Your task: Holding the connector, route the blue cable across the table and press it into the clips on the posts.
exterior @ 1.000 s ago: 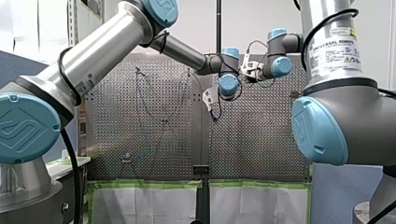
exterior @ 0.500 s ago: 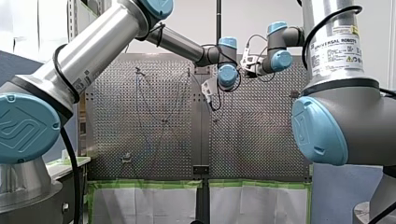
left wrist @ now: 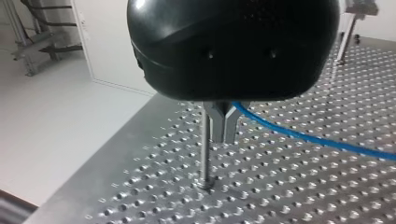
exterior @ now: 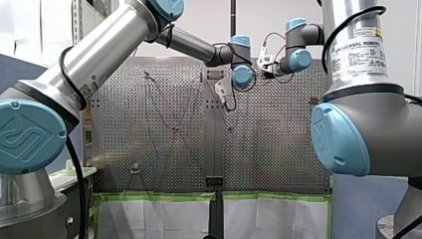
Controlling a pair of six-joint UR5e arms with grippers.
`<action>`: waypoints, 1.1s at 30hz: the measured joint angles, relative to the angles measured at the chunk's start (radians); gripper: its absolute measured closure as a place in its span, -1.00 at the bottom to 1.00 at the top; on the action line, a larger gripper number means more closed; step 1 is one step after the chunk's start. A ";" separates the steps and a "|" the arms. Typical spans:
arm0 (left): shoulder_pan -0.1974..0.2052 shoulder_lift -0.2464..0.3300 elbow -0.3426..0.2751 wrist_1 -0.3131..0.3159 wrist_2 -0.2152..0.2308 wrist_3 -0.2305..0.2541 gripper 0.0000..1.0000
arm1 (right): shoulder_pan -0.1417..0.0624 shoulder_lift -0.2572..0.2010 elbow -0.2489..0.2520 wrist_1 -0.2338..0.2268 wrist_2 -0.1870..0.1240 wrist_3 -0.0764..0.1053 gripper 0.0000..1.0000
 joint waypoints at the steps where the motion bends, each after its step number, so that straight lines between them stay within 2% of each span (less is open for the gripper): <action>1: 0.001 0.000 0.004 0.001 0.000 0.002 0.98 | 0.000 0.000 -0.004 0.002 0.000 0.000 1.00; 6: 0.011 0.000 0.015 0.009 0.019 0.006 0.98 | -0.005 0.000 -0.016 0.008 0.000 0.003 1.00; 14: 0.030 -0.005 0.016 0.012 0.085 0.003 0.98 | -0.024 0.001 -0.019 0.007 -0.002 0.018 1.00; 26: 0.087 -0.018 0.018 0.059 0.170 0.002 0.98 | -0.052 0.005 -0.028 0.002 -0.038 0.021 1.00; 33: 0.093 -0.030 0.012 0.054 0.204 0.003 0.98 | -0.065 0.007 -0.033 0.002 -0.044 0.025 1.00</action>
